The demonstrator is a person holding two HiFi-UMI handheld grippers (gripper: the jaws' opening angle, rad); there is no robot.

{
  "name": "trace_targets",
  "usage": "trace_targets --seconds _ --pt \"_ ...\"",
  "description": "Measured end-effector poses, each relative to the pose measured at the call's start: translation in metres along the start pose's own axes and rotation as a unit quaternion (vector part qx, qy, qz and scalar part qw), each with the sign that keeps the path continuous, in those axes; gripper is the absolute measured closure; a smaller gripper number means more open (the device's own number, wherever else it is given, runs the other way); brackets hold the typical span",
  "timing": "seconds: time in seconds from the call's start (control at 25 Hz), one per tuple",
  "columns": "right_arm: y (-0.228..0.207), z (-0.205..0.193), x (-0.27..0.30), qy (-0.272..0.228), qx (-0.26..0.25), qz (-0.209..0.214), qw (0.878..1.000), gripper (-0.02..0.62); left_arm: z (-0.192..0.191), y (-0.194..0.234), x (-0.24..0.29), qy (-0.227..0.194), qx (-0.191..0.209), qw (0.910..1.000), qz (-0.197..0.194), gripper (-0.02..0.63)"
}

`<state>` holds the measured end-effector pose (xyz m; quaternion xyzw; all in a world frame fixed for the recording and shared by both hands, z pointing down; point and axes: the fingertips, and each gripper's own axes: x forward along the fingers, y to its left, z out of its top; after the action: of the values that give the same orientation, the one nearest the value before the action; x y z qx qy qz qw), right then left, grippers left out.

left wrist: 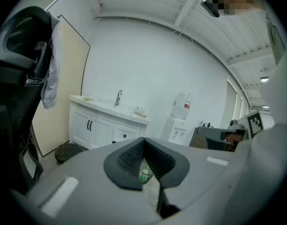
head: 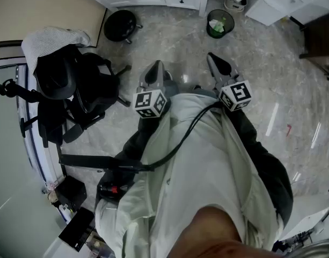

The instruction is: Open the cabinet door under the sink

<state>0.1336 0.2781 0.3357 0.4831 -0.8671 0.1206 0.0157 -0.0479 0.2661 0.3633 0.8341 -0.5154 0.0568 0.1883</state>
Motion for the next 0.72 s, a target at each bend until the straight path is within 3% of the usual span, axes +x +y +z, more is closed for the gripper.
trace_targets --seconds 0.28,0.56,0.72 --pt "0.006 -0.020 -0.015 0.029 0.005 0.026 0.999 0.594 -0.011 -0.015 -0.013 0.004 -0.011 0.9999 0.012 0.598" --pt "0.010 -0.020 -0.026 0.002 0.021 0.052 0.998 0.595 -0.024 -0.019 -0.024 0.008 -0.012 0.9994 0.032 0.598" --pt "0.025 -0.017 -0.028 0.000 -0.029 0.082 0.996 0.595 -0.031 -0.023 -0.030 0.016 -0.005 0.9992 0.037 0.598"
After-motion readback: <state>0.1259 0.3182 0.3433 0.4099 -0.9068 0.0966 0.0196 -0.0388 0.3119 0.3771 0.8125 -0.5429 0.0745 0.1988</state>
